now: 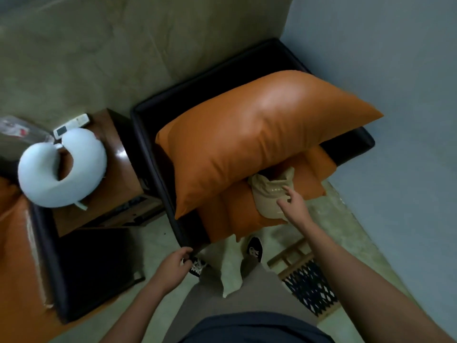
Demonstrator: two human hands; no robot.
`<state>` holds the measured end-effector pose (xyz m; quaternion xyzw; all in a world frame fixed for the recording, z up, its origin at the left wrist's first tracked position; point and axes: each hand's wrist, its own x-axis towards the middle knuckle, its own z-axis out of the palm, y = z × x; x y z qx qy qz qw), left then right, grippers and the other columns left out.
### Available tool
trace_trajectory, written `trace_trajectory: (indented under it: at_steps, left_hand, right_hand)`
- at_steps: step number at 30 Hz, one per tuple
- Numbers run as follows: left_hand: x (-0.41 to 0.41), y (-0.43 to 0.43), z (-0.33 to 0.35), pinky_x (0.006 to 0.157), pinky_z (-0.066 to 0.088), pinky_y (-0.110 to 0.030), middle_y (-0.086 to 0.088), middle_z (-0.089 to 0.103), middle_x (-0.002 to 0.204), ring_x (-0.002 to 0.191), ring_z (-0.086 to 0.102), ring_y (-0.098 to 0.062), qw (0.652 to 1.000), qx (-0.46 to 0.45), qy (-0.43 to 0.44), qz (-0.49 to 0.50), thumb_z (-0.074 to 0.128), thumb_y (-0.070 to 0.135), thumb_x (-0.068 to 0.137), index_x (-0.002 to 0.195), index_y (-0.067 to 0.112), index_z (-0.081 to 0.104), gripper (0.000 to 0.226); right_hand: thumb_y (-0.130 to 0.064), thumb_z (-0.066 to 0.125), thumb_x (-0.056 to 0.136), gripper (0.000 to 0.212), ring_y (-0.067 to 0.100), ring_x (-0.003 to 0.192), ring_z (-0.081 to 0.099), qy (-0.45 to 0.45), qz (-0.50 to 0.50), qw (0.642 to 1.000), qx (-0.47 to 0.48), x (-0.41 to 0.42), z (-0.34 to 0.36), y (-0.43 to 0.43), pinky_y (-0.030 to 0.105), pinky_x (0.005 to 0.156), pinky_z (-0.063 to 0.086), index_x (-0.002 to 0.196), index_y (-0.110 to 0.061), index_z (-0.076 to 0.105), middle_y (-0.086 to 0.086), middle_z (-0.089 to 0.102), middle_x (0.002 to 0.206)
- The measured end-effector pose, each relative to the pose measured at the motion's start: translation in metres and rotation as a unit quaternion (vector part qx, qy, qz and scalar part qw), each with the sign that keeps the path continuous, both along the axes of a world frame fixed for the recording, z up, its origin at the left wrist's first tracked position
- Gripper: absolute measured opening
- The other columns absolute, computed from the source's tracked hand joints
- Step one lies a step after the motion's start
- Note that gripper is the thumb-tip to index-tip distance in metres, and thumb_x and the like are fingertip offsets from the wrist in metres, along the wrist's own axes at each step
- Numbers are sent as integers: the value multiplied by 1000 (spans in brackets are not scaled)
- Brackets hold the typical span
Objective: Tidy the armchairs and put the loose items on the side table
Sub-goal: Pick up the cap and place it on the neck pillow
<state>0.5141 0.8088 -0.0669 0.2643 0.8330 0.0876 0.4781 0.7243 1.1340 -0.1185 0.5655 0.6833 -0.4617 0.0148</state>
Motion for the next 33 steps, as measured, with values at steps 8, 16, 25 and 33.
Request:
trace_trajectory:
  at_steps: [8,16,25,33]
  left_hand:
    - [36,28,7,84,38,-20,2,64,118,101,53,-6,998,12,19,65,56,19,98,137,19,54,39]
    - [61,48,8,88,36,-17,3,61,129,116,56,-10,999,-1,18,40,54,21,97,140,22,53,43]
    - [73,50,-5,91,36,-18,0,61,131,121,56,-12,999,-11,31,42,56,20,97,139,22,54,43]
    - [86,45,-8,92,37,-20,-3,60,132,121,55,-14,999,-42,13,31,54,22,98,141,24,50,43]
  right_hand:
    - [-23,63,91,61,34,136,43,-26,16,999,19,-14,-39,77,39,113,35,148,-19,43,16,37,151]
    - [-36,69,91,82,36,142,38,7,-25,993,-119,4,-72,93,48,115,38,158,-23,24,13,34,159]
    - [-39,82,79,107,30,145,36,67,-92,981,-159,4,-99,94,48,118,34,159,-27,12,7,32,161]
    - [-28,86,77,113,30,145,36,58,-124,974,-180,13,-113,95,47,117,36,160,-18,10,10,31,161]
